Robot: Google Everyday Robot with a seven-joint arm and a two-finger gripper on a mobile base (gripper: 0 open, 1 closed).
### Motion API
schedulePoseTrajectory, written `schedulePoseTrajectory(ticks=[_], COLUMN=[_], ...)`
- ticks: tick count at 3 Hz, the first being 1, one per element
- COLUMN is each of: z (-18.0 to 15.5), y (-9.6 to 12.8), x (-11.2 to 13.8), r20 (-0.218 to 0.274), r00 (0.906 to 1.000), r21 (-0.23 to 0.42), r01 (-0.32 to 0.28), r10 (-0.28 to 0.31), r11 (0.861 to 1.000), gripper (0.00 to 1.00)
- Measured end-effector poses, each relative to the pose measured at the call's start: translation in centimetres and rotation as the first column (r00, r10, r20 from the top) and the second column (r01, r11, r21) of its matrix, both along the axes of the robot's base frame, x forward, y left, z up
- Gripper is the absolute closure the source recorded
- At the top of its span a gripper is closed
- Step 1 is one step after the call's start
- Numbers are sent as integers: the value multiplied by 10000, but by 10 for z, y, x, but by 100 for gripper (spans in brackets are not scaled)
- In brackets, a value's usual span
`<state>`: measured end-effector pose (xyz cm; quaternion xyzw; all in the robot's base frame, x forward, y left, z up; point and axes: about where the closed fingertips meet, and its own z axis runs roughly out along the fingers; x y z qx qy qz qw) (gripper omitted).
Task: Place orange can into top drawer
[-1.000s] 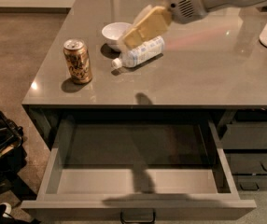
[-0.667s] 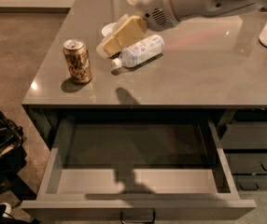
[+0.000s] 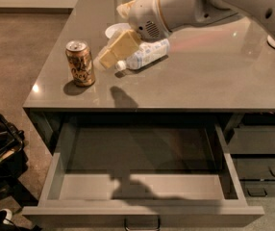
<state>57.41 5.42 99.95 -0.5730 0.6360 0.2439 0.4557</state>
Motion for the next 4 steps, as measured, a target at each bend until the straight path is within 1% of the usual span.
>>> schedulePoseTrajectory(ticks=[1,2,3,4], z=[-2,-9,-26,-45], y=[-1,27,61,80], x=[1,17,38,44], r20=[-94,-128,-392,-814], r00=[9995,9999,9965,9913], r21=[210,821,1388,1754], r01=[304,-72,-681,-878], r10=[-303,82,742,1033], r11=[9993,9966,9880,9806], gripper=[0,0,0,0])
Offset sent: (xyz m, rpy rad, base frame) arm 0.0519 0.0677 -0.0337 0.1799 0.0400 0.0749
